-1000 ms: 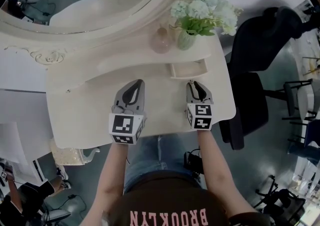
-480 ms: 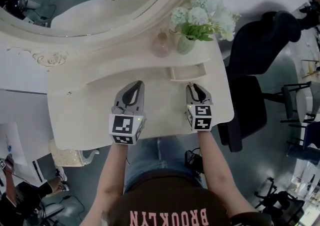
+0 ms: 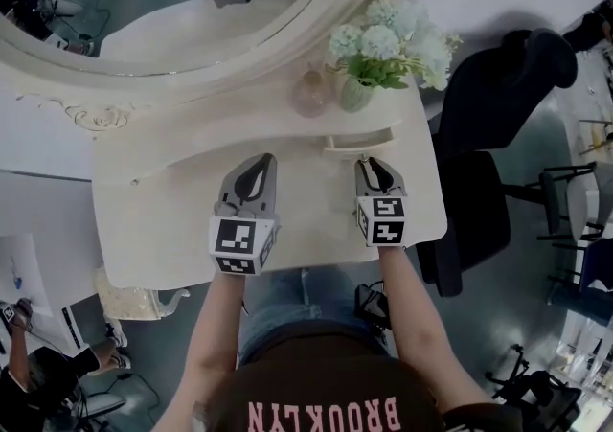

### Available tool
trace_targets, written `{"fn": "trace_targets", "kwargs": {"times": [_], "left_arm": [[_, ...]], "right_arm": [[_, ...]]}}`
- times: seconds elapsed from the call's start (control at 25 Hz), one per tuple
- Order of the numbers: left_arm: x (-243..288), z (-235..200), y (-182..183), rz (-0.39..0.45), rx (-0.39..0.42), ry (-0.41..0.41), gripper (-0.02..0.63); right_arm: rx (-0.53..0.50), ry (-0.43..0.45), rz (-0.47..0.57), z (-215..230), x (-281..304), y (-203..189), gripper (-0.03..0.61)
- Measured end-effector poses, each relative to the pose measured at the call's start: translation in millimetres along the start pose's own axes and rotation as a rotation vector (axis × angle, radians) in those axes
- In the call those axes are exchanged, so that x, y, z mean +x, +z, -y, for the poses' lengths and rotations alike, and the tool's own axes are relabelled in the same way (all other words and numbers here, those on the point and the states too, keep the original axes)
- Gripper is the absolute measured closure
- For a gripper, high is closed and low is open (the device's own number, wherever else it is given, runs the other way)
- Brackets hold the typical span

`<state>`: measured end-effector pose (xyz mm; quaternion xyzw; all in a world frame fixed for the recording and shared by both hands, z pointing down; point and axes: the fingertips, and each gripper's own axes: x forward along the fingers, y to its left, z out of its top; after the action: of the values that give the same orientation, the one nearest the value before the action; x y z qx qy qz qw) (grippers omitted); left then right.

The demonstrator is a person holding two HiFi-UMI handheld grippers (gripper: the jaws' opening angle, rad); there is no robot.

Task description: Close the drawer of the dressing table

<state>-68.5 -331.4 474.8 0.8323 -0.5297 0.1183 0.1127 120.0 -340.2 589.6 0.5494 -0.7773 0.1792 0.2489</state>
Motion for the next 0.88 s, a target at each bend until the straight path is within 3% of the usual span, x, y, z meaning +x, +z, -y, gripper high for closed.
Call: {"fn": "trace_targets", "kwargs": {"times": [0.88], "left_arm": [[9.8,-19.5,7.8,0.01,-0.013,0.047,0.609]], "right_arm": [[0.001,0.009,-0.028,4.9,31.1,10.4,0.492]]}}
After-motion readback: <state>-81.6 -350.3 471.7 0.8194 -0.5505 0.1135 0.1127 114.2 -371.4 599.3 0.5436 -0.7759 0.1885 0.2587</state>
